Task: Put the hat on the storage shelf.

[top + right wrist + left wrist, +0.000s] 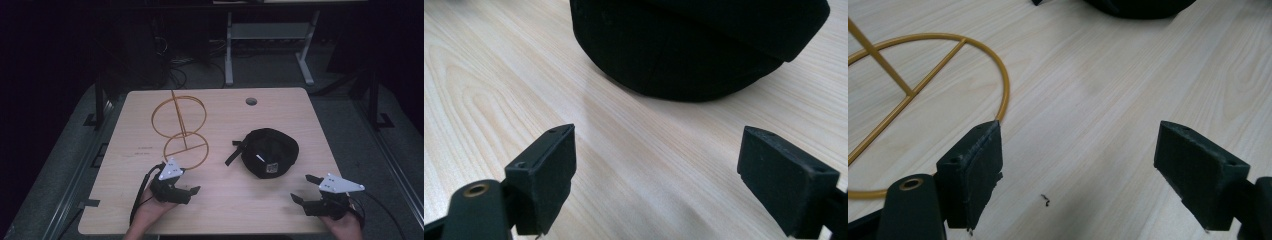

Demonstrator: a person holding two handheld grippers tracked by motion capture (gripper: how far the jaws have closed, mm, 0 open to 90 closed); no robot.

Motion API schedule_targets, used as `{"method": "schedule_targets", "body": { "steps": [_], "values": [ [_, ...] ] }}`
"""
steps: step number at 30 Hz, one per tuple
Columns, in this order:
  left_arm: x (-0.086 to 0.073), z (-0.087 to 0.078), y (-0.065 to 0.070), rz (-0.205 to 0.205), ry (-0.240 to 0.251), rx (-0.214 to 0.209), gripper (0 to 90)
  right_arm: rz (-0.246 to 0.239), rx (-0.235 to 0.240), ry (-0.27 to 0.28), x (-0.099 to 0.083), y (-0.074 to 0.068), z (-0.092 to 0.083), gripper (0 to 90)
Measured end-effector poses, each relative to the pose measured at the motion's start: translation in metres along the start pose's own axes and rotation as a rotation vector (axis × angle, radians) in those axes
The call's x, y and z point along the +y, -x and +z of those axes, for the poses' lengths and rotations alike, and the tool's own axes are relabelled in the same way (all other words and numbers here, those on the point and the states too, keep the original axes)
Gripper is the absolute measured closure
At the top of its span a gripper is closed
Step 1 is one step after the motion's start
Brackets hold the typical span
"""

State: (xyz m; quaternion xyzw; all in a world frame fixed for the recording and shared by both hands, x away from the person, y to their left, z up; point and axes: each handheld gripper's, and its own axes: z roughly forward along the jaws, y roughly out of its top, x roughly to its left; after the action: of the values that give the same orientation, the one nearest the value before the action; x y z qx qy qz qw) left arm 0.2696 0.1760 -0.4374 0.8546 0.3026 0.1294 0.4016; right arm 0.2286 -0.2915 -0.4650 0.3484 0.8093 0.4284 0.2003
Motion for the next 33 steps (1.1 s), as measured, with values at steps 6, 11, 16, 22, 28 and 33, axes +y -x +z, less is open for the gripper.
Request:
{"method": "schedule_targets", "body": {
  "steps": [6, 11, 16, 22, 28, 33],
  "values": [
    [0.002, 0.002, 0.003, 0.02, -0.007, -0.008, 18.9, 0.002, 0.009, -0.013, 0.001, -0.002, 0.003, 15.4],
    [0.004, -0.002, 0.009, 0.036, 0.009, -0.004, 18.9, -0.005, 0.01, -0.006, 0.003, -0.005, 0.002, 15.4],
    [0.013, -0.005, 0.015, 0.035, 0.035, -0.023, 19.3, -0.006, 0.012, 0.007, 0.004, -0.006, 0.0, 15.5],
    [0.03, -0.001, 0.019, 0.057, 0.041, -0.052, 21.9, -0.022, 0.023, -0.001, 0.008, -0.008, 0.005, 15.8],
    [0.051, 0.009, 0.027, 0.073, 0.049, -0.08, 21.1, -0.022, 0.029, -0.001, 0.007, -0.008, 0.004, 15.7],
    [0.074, 0.02, 0.039, 0.127, 0.036, -0.105, 21.0, -0.013, 0.026, 0.007, 0.006, -0.007, 0.001, 15.7]
  ]
}}
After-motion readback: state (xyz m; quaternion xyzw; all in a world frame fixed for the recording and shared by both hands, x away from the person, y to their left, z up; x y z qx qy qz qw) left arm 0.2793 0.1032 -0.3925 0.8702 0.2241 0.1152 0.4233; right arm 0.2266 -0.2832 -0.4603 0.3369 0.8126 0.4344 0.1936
